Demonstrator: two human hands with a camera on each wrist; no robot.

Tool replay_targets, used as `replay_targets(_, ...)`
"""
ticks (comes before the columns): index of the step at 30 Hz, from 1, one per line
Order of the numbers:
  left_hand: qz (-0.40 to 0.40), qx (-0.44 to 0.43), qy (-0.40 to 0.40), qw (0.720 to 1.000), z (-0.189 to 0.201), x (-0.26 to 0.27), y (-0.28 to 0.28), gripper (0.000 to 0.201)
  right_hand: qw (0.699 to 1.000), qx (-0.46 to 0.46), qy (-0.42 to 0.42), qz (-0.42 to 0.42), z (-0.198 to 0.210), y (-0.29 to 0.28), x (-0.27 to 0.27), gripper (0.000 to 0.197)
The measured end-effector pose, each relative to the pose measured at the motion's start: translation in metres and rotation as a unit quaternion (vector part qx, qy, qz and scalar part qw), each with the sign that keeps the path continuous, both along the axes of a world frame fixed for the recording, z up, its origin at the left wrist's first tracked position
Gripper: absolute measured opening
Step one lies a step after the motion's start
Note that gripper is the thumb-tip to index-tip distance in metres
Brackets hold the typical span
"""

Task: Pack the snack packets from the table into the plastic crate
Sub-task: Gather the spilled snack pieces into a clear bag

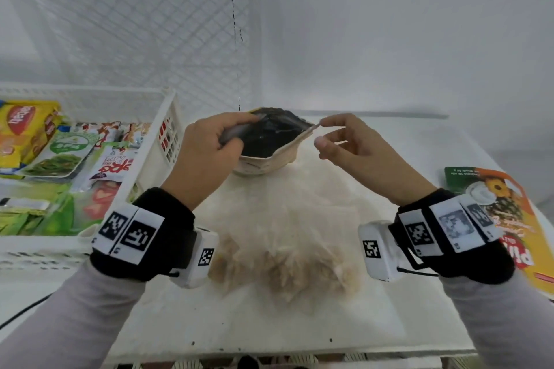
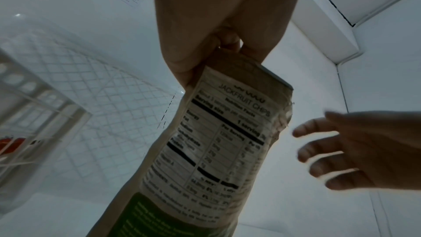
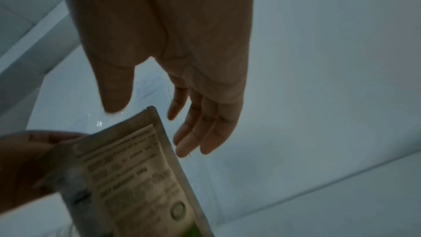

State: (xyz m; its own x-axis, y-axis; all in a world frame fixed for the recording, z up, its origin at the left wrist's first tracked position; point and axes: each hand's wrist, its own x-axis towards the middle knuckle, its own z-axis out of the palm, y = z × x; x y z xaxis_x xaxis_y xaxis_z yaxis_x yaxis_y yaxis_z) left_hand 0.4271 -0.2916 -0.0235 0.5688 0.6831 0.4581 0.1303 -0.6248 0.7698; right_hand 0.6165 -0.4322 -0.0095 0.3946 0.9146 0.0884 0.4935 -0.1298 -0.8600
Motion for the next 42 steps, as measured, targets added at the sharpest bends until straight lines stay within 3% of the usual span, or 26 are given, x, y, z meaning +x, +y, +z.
replay_targets(2,-0.008,-0.009,0.008,1.000,0.001,-0.002,0.000,0.050,0.999,-0.016,-0.041,0.017,-0.010,-0.019,0.001,0.034)
replay_targets(4,-0.020,-0.019,0.018,0.999,0.002,-0.003,0.000,0.052,0.984,-0.111,-0.104,0.093,-0.024,-0.038,-0.001,0.033)
replay_targets(6,-0.028,-0.034,0.020,0.999,0.001,-0.004,-0.001,0.053,0.949,-0.219,-0.157,0.162,-0.039,-0.052,-0.005,0.053)
replay_targets(9,-0.038,-0.048,0.008,0.998,0.000,-0.003,-0.001,0.053,0.916,-0.288,-0.214,0.181,-0.059,-0.061,-0.012,0.082)
replay_targets(14,-0.067,-0.051,0.007,0.996,0.000,0.000,-0.001,0.055,0.895,-0.339,-0.225,0.184,-0.071,-0.061,-0.025,0.094)
replay_targets(18,-0.087,-0.059,0.024,0.994,0.000,0.001,0.000,0.057,0.885,-0.363,-0.229,0.179,-0.076,-0.058,-0.032,0.077)
replay_targets(21,-0.104,-0.083,0.015,0.991,0.001,0.001,-0.001,0.058,0.893,-0.379,-0.172,0.174,-0.075,-0.059,-0.027,0.058)
replay_targets(25,-0.112,-0.080,0.020,0.990,0.002,0.001,-0.001,0.059,0.938,-0.309,-0.106,0.116,-0.049,-0.058,-0.009,0.051)
replay_targets(28,-0.121,-0.074,0.034,0.989,0.003,0.002,-0.002,0.059,0.988,-0.133,-0.012,0.072,-0.002,-0.051,0.001,0.046)
replay_targets(30,-0.123,-0.077,0.037,0.989,0.004,0.003,-0.002,0.061,0.998,-0.026,0.005,0.061,0.036,-0.044,0.000,0.048)
replay_targets(33,-0.125,-0.080,0.047,0.988,0.006,0.006,-0.003,0.059,0.989,0.111,0.019,0.096,0.077,-0.029,-0.012,0.051)
replay_targets(35,-0.122,-0.077,0.051,0.988,0.007,0.008,-0.003,0.048,0.984,0.156,-0.046,0.075,0.083,-0.011,-0.025,0.056)
replay_targets(39,-0.110,-0.094,0.042,0.989,0.010,0.012,-0.004,0.024,0.942,0.170,-0.288,0.014,0.058,0.027,-0.055,0.050)
replay_targets(42,-0.106,-0.099,0.028,0.989,0.009,0.014,-0.004,0.023,0.926,0.145,-0.348,0.026,0.038,0.035,-0.060,0.035)
